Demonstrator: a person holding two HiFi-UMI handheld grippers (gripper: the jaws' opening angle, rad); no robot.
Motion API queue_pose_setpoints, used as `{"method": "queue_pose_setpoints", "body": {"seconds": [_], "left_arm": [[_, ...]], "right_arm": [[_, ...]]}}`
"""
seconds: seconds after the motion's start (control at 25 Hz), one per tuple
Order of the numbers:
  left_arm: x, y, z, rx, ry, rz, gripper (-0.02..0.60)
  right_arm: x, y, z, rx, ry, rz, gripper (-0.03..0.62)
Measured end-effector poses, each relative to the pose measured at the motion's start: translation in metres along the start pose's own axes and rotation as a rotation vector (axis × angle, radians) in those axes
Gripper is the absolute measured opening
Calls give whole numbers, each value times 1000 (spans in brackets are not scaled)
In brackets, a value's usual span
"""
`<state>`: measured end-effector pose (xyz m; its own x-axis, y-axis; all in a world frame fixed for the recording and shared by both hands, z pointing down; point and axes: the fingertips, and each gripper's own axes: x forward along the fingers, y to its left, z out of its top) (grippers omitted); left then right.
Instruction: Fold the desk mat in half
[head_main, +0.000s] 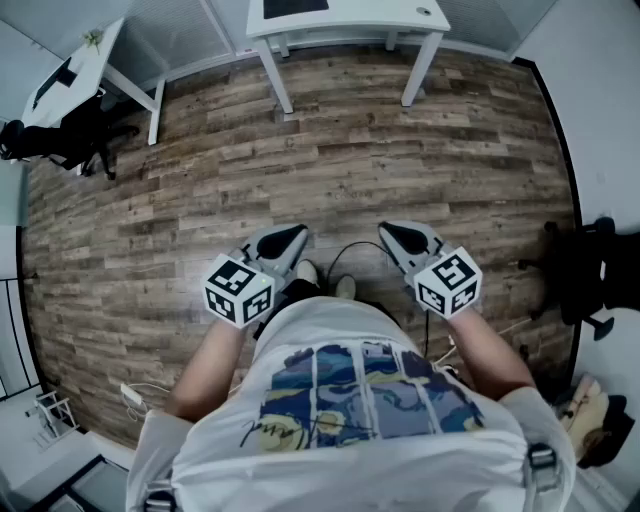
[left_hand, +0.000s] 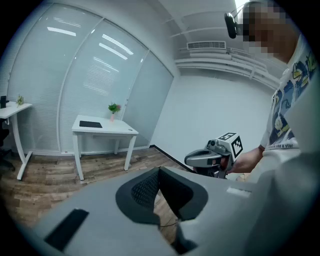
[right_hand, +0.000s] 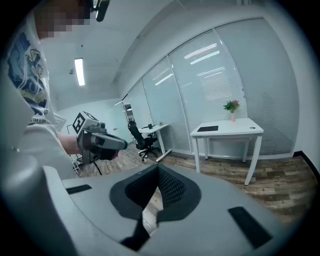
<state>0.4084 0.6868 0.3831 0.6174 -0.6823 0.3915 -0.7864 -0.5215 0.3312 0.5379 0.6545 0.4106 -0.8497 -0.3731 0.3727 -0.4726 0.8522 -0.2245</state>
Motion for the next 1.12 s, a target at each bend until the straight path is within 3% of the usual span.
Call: {"method": "queue_pose_setpoints", "body": {"seconds": [0.44, 0.64, 0.92, 1.12], "left_arm": [[13, 9, 6, -2, -8, 8, 3], [19, 34, 15, -21, -27, 31, 2], [40, 116, 37, -18, -31, 27, 3], [58, 201, 84, 11, -24, 2, 3]], "right_arm": [[10, -16, 1, 9, 6, 6, -3], [27, -35, 5, 47, -14, 2, 0], [89, -97, 29, 86, -3, -80, 45], [162, -146, 65, 132, 6, -149, 57]]}}
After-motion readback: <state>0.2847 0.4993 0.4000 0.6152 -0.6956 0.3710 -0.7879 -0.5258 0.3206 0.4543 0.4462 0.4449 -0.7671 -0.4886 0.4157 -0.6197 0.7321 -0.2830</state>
